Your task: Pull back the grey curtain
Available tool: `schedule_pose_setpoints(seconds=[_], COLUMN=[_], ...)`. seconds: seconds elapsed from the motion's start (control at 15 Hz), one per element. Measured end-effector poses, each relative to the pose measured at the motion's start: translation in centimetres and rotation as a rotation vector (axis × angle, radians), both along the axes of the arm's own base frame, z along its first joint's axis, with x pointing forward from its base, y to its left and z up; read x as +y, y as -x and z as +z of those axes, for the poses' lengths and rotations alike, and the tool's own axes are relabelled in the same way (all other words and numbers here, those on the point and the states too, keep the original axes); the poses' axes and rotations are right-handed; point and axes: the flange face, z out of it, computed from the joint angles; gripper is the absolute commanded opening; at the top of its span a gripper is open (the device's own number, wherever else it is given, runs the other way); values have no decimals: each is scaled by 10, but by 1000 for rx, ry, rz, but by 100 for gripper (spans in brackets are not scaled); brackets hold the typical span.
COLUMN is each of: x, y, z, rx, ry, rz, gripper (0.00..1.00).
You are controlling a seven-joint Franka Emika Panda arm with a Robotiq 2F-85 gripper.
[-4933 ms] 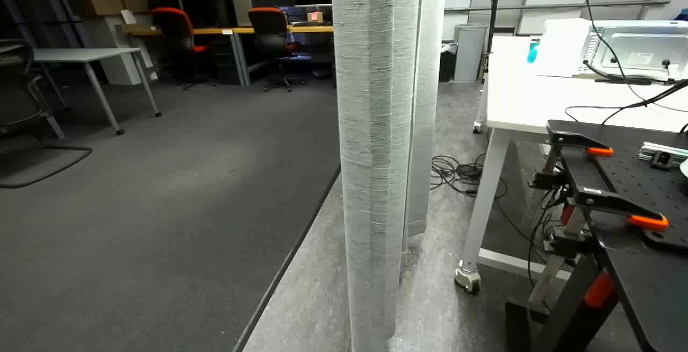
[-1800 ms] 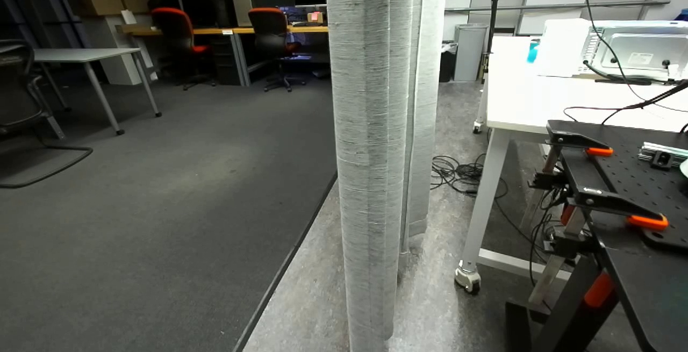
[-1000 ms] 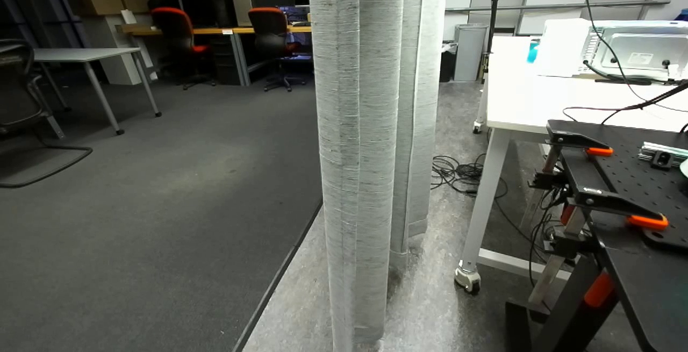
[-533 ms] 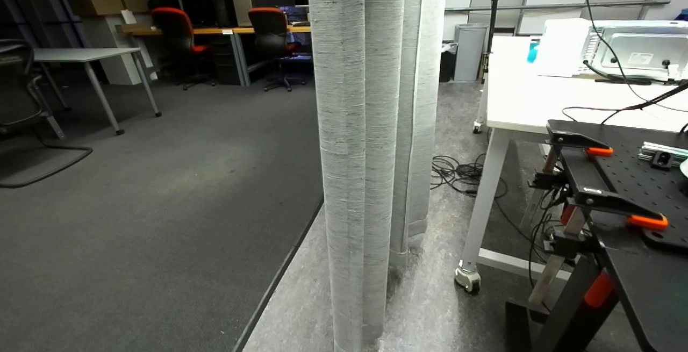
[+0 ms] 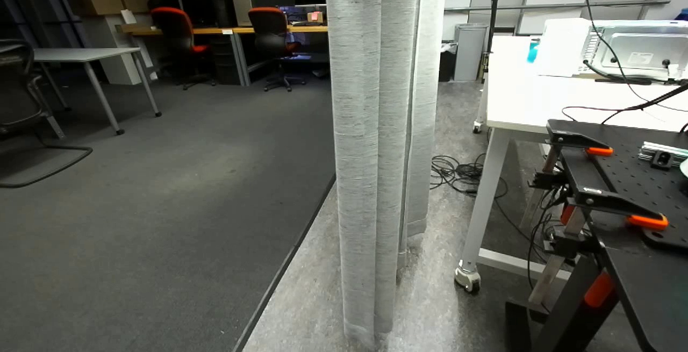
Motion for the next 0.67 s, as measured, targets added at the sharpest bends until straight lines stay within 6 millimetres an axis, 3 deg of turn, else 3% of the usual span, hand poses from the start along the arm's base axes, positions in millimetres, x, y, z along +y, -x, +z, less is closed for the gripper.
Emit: schedule_pose_setpoints(seconds=[0.47,0.67], x=[-170,-224], y=[-17,-21], z=[15,26], rx=[-53,-96], ry=[-98,-160], rz=[-334,-452], gripper=[1,1])
